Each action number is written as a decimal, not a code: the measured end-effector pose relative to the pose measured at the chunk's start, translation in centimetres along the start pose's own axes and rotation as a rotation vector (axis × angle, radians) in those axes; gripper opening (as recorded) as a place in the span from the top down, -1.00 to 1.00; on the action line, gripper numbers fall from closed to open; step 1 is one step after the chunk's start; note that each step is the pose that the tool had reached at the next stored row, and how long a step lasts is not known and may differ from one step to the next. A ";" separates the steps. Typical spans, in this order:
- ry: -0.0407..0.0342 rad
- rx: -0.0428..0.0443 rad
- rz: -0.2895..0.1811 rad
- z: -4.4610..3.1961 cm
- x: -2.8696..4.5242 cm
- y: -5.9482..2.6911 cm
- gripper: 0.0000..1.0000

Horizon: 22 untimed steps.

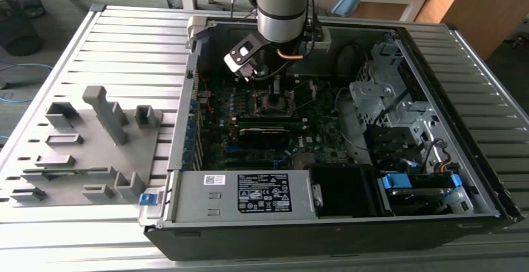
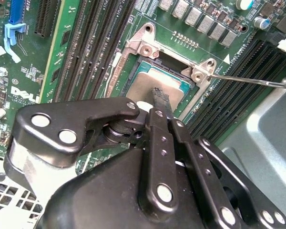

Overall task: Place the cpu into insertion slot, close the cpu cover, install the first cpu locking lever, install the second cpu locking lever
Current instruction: 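Place the cpu into insertion slot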

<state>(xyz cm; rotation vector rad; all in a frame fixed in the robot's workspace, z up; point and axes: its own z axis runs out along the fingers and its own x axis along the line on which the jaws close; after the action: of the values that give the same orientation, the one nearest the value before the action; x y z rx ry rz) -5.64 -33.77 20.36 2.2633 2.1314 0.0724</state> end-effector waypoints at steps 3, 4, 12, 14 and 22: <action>0.0004 -0.0003 0.000 0.16 0.00 0.00 0.79; 0.0001 -0.0001 0.000 0.17 0.00 -0.01 0.79; -0.0002 0.0001 0.000 0.36 -0.01 -0.02 0.79; -0.0003 0.0001 0.000 0.36 -0.01 -0.02 0.79; -0.0002 0.0002 0.000 0.44 -0.01 -0.03 0.79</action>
<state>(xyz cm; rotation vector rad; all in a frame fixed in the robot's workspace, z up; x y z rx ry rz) -5.65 -33.77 19.92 2.2632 2.1315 0.0719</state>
